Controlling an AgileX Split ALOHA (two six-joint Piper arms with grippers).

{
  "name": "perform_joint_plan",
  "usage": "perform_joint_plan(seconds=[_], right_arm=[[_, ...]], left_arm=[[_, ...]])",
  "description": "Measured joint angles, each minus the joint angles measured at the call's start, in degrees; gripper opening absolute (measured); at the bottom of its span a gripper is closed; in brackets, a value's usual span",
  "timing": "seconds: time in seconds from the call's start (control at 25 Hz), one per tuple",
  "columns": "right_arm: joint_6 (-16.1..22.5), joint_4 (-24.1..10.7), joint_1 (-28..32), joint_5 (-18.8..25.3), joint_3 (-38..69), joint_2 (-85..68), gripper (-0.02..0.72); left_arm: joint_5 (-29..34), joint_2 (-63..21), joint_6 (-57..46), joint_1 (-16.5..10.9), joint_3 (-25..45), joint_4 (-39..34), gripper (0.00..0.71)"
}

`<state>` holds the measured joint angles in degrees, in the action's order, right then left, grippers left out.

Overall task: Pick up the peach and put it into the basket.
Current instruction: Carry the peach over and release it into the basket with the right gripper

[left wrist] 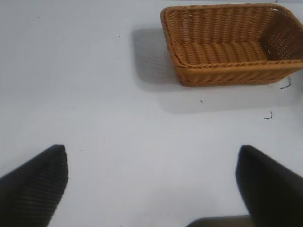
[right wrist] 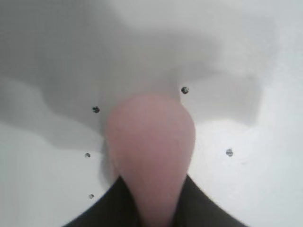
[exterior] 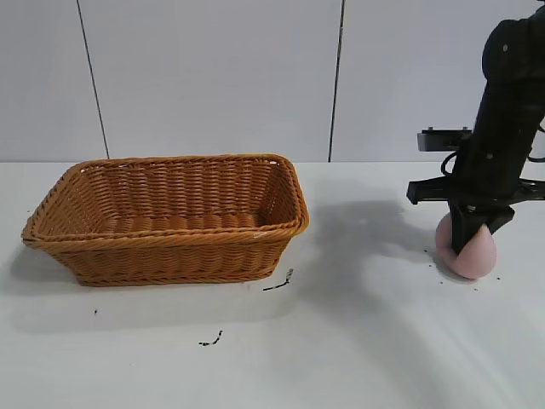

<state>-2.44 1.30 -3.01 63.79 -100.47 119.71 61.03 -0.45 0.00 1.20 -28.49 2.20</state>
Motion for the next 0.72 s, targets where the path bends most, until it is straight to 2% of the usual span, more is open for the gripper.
perform_joint_plan(seconds=[0.08,0.2,0.36,0.4,0.48,0.72], right_arm=[[0.12,-0.06,-1.14,3.44,-5.51,-0.75,0.023],[0.18,-0.13,-4.31,5.44,-12.48,-0.93,0.023],[1.04,-0.13,-10.56,5.62,-20.99,0.69,0.023],[1.04,-0.13,-10.56,5.62,-20.99,0.69,0.023],[1.28,-0.13,-16.02,5.62,-25.74,2.74,0.023],[1.68,0.11,-26.46,3.4,-27.82,7.34,0.023]], left_arm=[[0.0,0.0,0.0,0.0,0.0,0.0,0.693],[0.0,0.0,0.0,0.0,0.0,0.0,0.693],[0.0,0.0,0.0,0.0,0.0,0.0,0.693],[0.0,0.0,0.0,0.0,0.0,0.0,0.693],[0.0,0.0,0.0,0.0,0.0,0.0,0.693],[0.0,0.0,0.0,0.0,0.0,0.0,0.693]])
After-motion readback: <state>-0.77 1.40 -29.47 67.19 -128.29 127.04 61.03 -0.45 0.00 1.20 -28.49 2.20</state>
